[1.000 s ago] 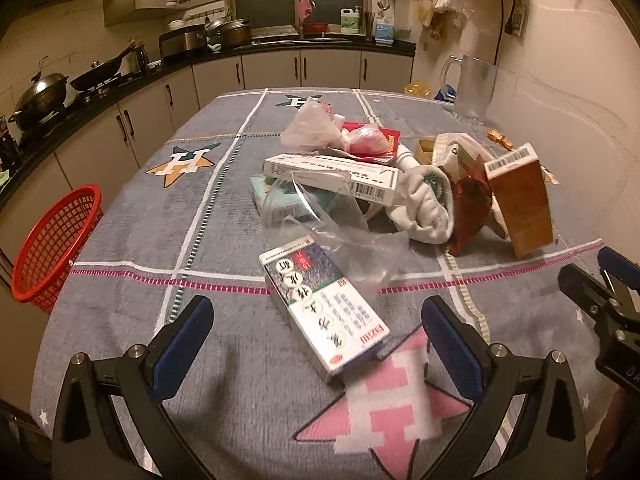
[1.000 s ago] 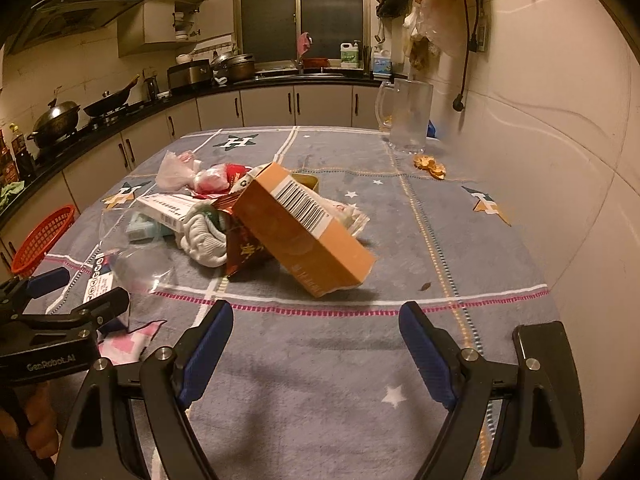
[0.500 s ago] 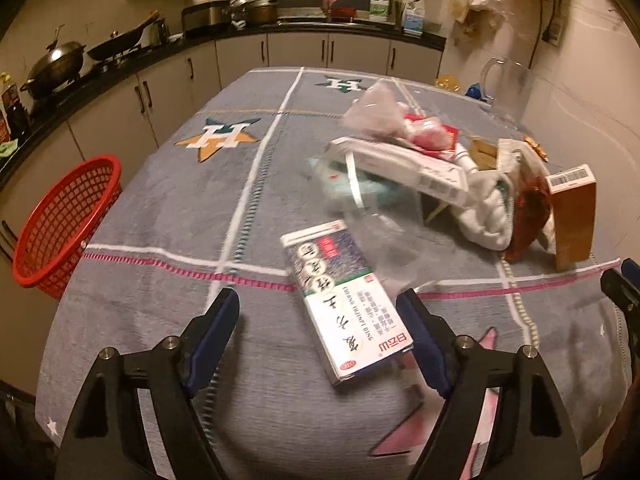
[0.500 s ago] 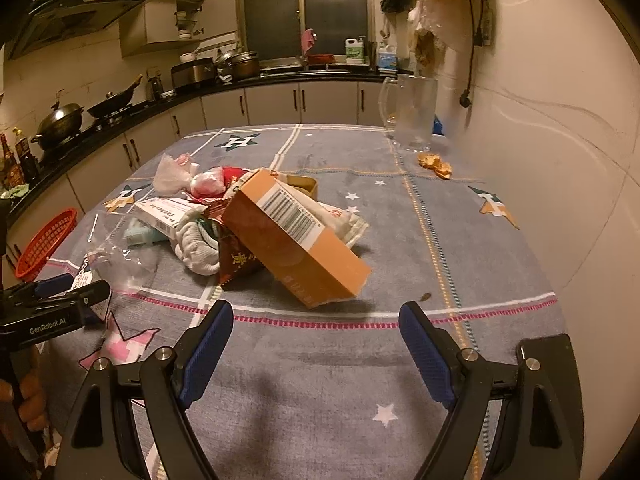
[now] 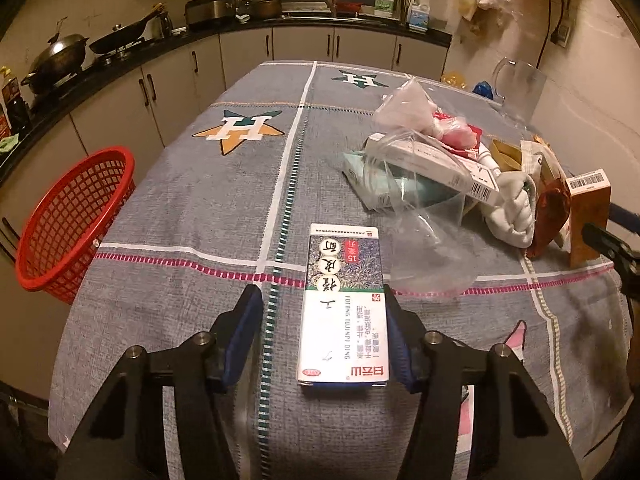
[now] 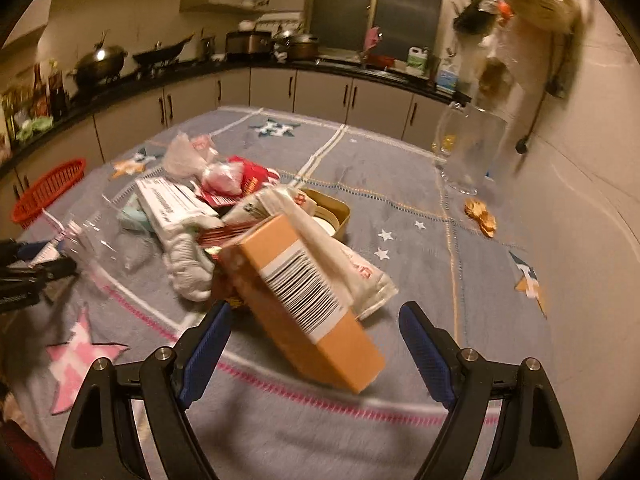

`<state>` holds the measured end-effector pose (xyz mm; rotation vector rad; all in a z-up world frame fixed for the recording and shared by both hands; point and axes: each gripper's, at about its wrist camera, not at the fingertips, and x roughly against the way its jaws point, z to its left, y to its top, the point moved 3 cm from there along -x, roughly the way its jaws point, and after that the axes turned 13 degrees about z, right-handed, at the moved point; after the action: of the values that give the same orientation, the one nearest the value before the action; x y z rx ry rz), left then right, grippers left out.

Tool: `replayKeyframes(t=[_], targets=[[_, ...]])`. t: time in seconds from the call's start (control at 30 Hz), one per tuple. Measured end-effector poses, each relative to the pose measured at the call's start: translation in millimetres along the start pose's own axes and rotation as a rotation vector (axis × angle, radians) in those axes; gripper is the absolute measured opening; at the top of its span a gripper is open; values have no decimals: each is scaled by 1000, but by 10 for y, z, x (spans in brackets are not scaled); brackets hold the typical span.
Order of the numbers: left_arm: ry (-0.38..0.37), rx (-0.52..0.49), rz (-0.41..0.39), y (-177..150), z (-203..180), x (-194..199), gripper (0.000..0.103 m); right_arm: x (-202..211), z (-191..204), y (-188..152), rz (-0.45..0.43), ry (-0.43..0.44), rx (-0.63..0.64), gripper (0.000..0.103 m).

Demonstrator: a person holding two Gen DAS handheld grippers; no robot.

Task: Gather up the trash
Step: 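Carry both boxes to the red basket and open both grippers over it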

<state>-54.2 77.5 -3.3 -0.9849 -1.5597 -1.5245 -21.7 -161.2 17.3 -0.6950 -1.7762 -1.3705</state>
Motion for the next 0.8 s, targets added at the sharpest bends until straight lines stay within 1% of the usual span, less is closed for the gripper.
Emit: replayKeyframes(t=[0.07,0.13,0.17,0.2,0.23,0.27,0.3,0.4,0.43,0.47,0.5,0.57,0.67,0.8], targets=[[-3,-4,3,3,1,-9,57,-98,-47,26,28,10,1,88],[-3,-3,7,5,11,-27,57,-145,-65,28,50,46,-2,78],[-5,-1,11,7,17,-38,57,-161,-60,12,64,76,-6,64],[-9,0,13,9,23,-45,57,-171,-54,-7,82,88,-14,54],[-9,2,13,16,28,-49,57,-162,-43,-26,87,87,-21,48],[-9,4,13,18,31,-51,57,-149,-31,-39,89,96,-22,35],[-8,4,12,19,29,-53,57,-131,-10,-62,93,118,-24,27],[-6,1,10,17,37,-56,57,-81,46,-121,94,184,-45,24],[-8,2,8,19,39,-54,54,-63,66,-136,93,193,-47,24],[-15,3,5,19,44,-47,47,-42,91,-150,91,192,-51,24],[-19,1,4,17,44,-38,34,-10,115,-163,85,194,-59,24],[-22,4,-5,14,54,-14,34,70,144,-182,70,213,-71,24],[-27,0,-26,8,51,42,34,227,176,-189,32,217,-90,24],[-37,-2,-65,9,40,176,34,410,228,-167,-10,270,-112,24]])
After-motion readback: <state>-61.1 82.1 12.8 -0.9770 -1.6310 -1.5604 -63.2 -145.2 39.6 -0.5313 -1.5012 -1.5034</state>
